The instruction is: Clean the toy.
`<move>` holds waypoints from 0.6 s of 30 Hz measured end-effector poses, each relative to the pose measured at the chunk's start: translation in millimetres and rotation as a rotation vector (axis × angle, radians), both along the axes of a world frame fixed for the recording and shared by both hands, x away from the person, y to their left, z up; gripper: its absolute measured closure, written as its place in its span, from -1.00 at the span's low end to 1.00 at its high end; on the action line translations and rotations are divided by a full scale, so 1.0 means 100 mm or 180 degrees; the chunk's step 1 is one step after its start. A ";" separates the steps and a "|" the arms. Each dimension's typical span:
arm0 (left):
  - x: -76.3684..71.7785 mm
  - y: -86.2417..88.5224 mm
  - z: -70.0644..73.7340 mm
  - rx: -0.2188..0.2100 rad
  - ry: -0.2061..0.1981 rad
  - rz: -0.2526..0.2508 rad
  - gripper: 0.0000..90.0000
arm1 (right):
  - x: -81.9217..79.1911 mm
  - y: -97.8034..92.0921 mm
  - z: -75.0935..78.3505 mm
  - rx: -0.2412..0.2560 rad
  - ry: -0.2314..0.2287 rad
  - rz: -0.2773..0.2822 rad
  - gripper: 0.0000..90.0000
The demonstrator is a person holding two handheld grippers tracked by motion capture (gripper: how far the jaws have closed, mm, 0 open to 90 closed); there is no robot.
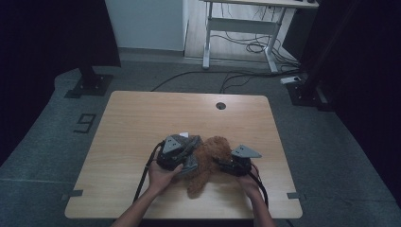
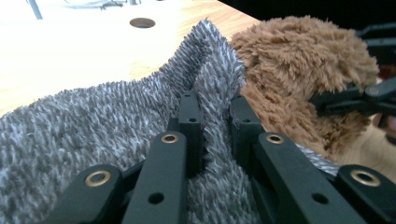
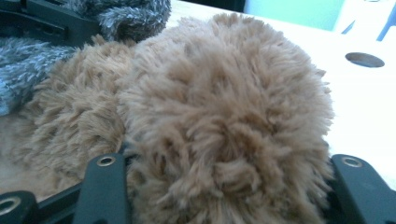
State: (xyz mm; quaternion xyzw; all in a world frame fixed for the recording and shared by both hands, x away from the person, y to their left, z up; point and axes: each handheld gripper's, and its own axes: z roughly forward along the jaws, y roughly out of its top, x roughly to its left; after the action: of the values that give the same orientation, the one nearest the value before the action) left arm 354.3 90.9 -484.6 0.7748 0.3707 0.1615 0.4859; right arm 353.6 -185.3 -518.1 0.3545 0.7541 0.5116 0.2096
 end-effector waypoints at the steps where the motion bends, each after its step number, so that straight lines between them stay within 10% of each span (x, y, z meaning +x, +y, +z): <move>1: 0.04 0.00 0.05 -0.0018 0.0097 -0.0022 0.75 | 0.00 0.00 0.00 0.0010 0.0008 -0.0002 -0.10; 8: 0.11 -0.22 0.38 0.0084 0.0147 -0.0189 0.74 | -0.05 -0.03 -0.02 0.0003 -0.0047 -0.0003 -0.10; 11: 0.18 -0.60 0.54 0.0100 0.0156 -0.0362 0.73 | -0.09 -0.03 -0.01 -0.0066 -0.0115 0.0009 -0.10; 18: 0.28 -1.21 0.47 0.0552 0.0139 -0.0490 0.72 | -0.16 -0.06 -0.04 -0.0152 -0.0276 0.0101 -0.10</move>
State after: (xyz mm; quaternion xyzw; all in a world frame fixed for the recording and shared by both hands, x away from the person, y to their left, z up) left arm 382.3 -30.1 -437.7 0.8434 0.3053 0.1383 0.4198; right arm 337.6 -191.4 -521.7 0.3149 0.7618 0.5116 0.2423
